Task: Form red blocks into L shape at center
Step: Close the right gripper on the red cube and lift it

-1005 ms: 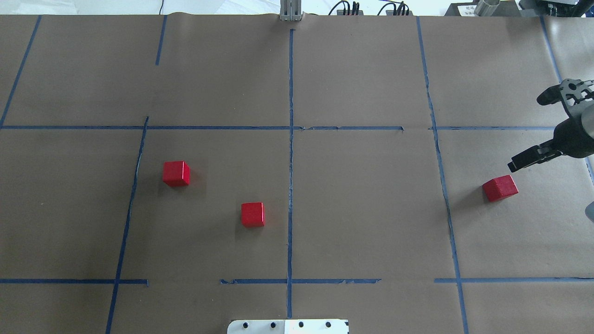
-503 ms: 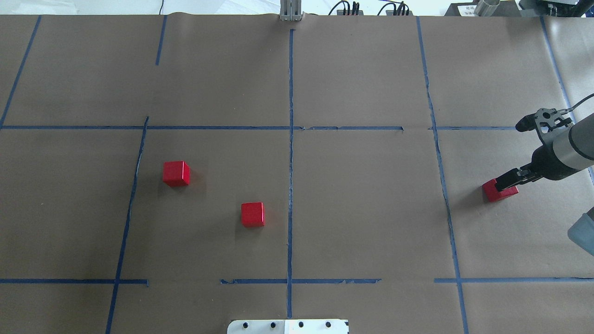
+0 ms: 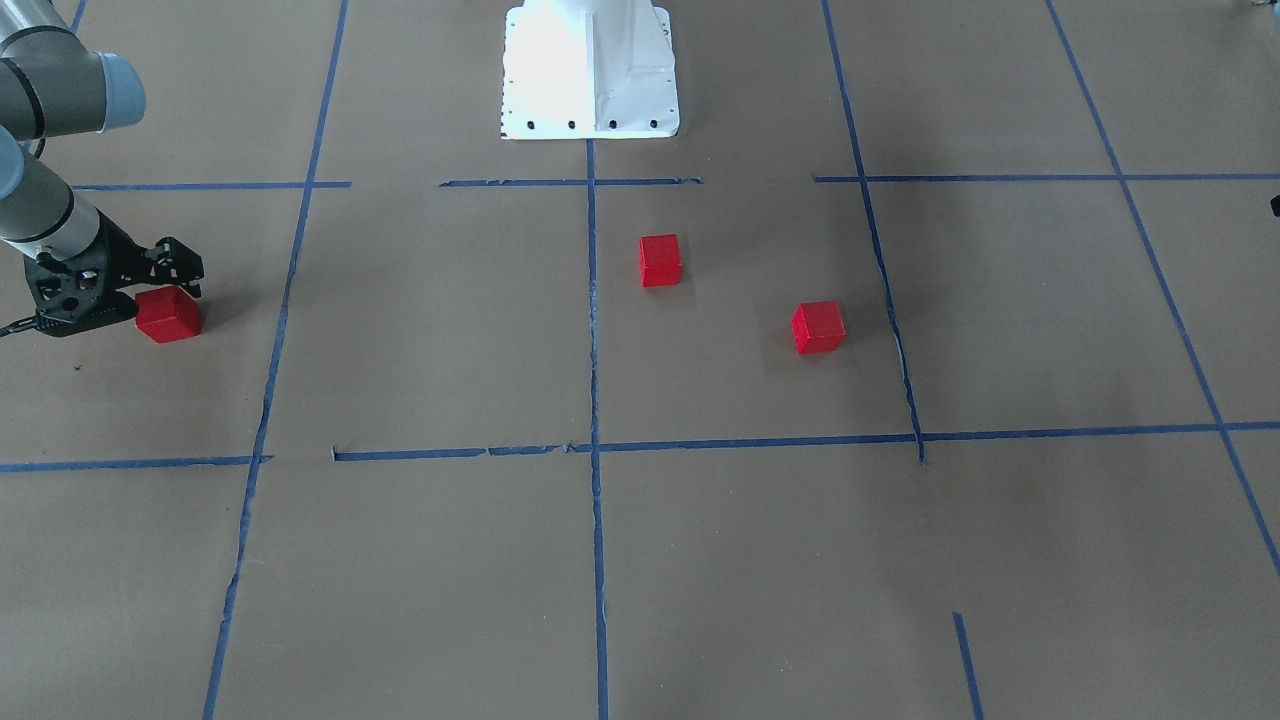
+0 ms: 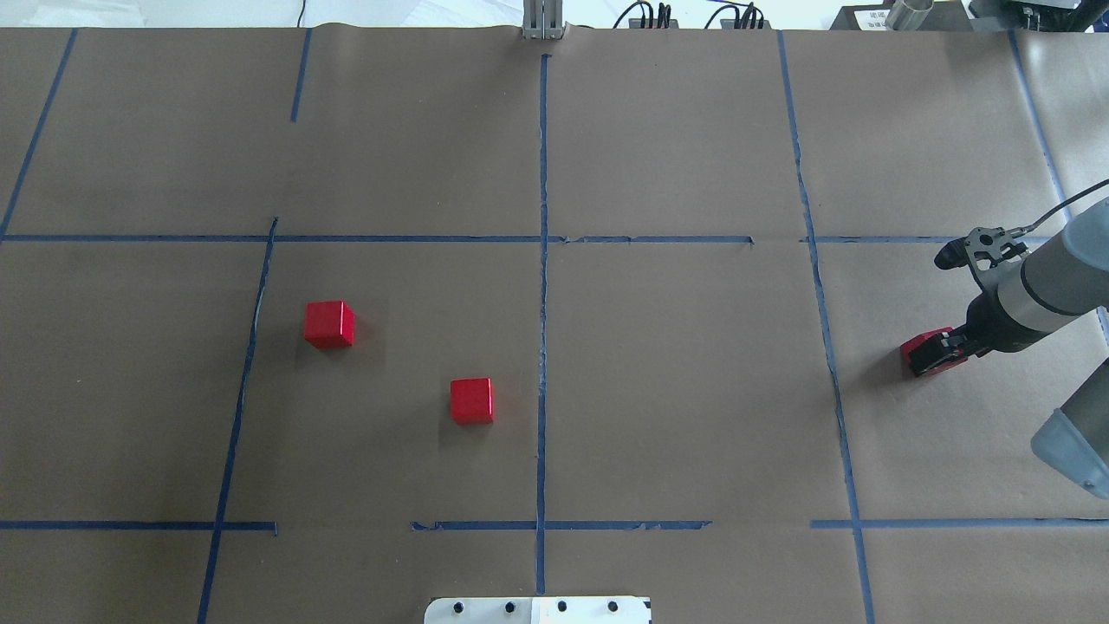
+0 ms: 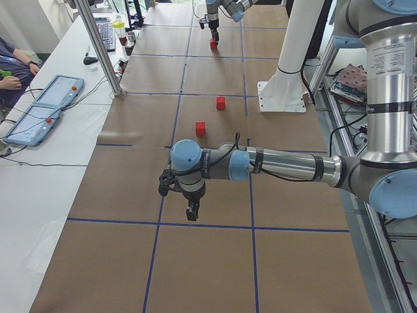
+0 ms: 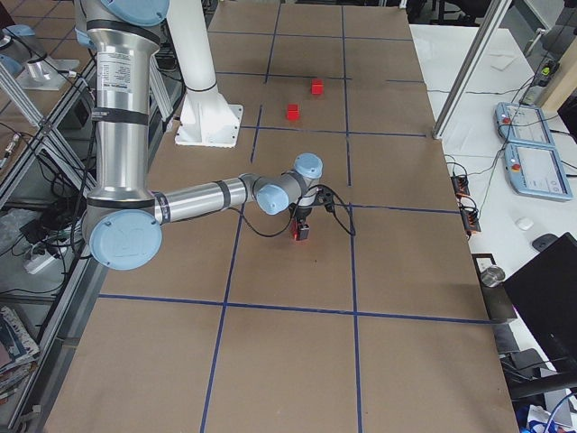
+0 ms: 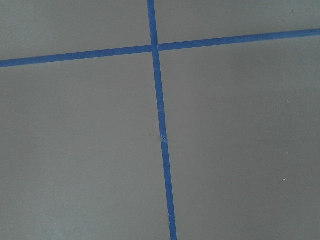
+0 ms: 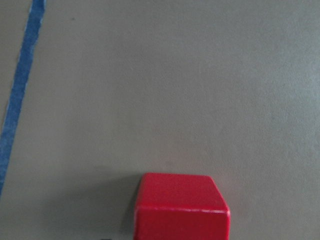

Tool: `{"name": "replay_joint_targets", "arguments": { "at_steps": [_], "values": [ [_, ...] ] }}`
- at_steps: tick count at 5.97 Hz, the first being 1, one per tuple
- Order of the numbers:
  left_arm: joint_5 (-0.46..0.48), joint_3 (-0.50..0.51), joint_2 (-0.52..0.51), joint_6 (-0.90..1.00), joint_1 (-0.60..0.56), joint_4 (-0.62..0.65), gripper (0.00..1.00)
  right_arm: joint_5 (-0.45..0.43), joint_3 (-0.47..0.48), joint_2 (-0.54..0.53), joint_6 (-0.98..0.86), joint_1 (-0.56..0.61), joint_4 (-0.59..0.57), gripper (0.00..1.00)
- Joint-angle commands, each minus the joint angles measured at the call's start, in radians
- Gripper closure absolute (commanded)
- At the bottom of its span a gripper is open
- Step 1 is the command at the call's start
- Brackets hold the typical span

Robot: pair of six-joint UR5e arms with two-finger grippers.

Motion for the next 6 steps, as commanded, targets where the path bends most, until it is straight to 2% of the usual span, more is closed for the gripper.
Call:
{"name": "replay_joint_targets", "arguments": {
  "at_steps": [1,2,3,4,5,6],
  "values": [
    [0.000,0.000,0.001,0.000,0.000,0.000,0.00,0.001,-0.010,0.005,0.000,-0.009,-0.005,0.55],
    [0.000,0.000,0.002,0.000,0.000,0.000,0.00,0.004,-0.007,0.017,0.003,-0.009,-0.006,0.78],
    [0.000,0.000,0.002,0.000,0.000,0.000,0.00,0.010,0.017,0.039,0.008,-0.009,-0.015,0.90],
    [0.000,0.000,0.002,0.001,0.000,0.000,0.00,0.013,0.052,0.068,0.047,-0.009,-0.027,0.94],
    [0.000,-0.001,0.002,0.000,0.000,0.000,0.00,0.013,0.075,0.189,0.158,-0.009,-0.140,0.93],
    [0.000,-0.001,0.002,0.001,0.000,0.000,0.00,0.008,0.073,0.361,0.249,-0.047,-0.291,0.92]
  ]
}}
